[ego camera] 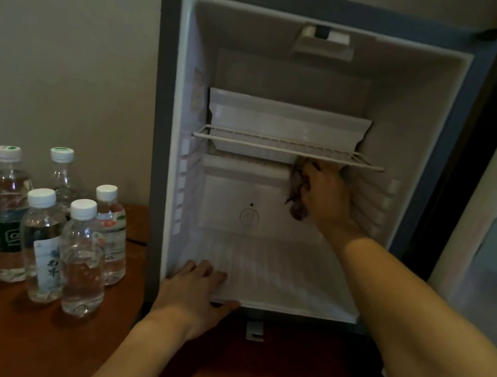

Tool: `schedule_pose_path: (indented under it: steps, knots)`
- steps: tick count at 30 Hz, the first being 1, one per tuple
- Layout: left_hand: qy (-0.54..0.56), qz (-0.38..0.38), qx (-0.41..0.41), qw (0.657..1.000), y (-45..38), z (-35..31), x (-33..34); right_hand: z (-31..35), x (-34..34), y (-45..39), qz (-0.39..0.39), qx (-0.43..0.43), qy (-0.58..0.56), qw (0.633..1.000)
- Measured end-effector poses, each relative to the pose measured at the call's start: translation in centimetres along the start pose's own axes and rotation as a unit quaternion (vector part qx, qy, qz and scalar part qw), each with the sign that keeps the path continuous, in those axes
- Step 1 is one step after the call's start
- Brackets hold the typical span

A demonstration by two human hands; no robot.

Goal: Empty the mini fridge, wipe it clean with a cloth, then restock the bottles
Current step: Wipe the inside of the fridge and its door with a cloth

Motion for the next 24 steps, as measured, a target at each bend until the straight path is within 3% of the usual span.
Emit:
schedule_pose_path:
  steps: [9,20,24]
  knots:
    - [-0.004,0.013,0.005,1.000,-0.1,0.0,-0.1,0.2,-0.8,0.0,0.010,0.068,0.001,0.998]
    - [0.004,0.020,0.014,1.000,-0.5,0.4,-0.2,15.2,-0.2,-2.2,0.039,-0.082,-0.034,0.995]
    - [0.006,0.023,0.014,1.000,-0.5,0.3,-0.3,18.3,0.0,-2.7,0.032,-0.078,-0.042,0.996]
Point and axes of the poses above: each hand's wrist, its own y-axis away from the middle knuckle, its own x-axis out of the palm, z = x × y, the point moved 2 cm from there along -y, towards the middle knuckle, and after that the axes turned 10 degrees about y, right-handed, at the moved point
